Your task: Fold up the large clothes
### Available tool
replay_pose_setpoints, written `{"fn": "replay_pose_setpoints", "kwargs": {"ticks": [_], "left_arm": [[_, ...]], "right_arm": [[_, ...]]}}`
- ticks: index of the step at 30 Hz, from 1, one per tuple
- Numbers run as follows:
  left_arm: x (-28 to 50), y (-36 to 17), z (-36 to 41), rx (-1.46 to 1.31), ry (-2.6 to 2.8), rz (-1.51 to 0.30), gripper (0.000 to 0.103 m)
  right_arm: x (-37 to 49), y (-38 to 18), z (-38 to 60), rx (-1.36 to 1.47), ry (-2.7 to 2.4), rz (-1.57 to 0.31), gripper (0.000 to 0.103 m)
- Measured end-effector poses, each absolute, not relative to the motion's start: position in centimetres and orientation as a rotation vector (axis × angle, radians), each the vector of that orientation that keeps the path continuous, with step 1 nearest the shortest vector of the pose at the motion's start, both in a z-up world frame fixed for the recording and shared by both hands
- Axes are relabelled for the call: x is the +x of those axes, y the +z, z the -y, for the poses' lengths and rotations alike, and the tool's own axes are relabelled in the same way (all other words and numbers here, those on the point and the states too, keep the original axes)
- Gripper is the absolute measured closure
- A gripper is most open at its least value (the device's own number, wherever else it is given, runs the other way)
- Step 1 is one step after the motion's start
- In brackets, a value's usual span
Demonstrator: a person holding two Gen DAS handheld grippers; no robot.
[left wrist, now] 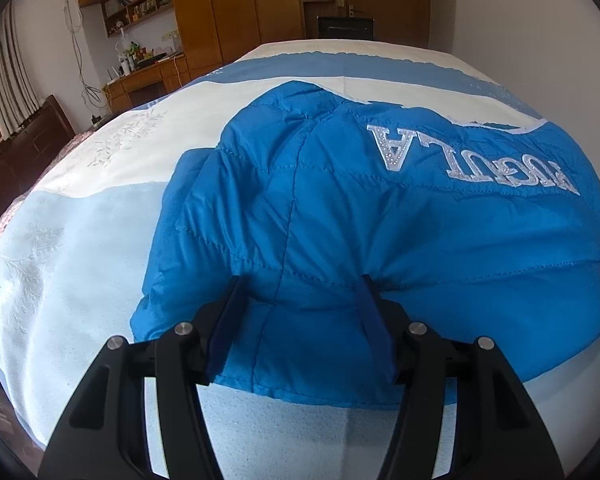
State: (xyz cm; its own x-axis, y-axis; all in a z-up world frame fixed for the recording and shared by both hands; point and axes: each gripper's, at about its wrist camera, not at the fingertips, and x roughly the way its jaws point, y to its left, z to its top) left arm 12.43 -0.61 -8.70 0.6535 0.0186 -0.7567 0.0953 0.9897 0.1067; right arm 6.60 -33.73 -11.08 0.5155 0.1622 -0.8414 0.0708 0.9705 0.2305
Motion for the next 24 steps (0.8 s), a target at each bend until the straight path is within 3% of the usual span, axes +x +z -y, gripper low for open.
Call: {"fn": "replay_pose_setpoints", "kwargs": {"ticks": [19, 24], "left_arm": [[11.0, -7.4, 0.0, 0.134, -0.04, -0.842, 0.046], [8.9, -6.3, -0.9, 0.106, -0.018, -0.852, 0.04]], "right_arm": [[6.9, -9.5, 34.2, 0.251, 0.068, -1.071, 0.089], [6.8, -8.9, 34.9, 0.288, 0.096, -1.074, 0.088]]}}
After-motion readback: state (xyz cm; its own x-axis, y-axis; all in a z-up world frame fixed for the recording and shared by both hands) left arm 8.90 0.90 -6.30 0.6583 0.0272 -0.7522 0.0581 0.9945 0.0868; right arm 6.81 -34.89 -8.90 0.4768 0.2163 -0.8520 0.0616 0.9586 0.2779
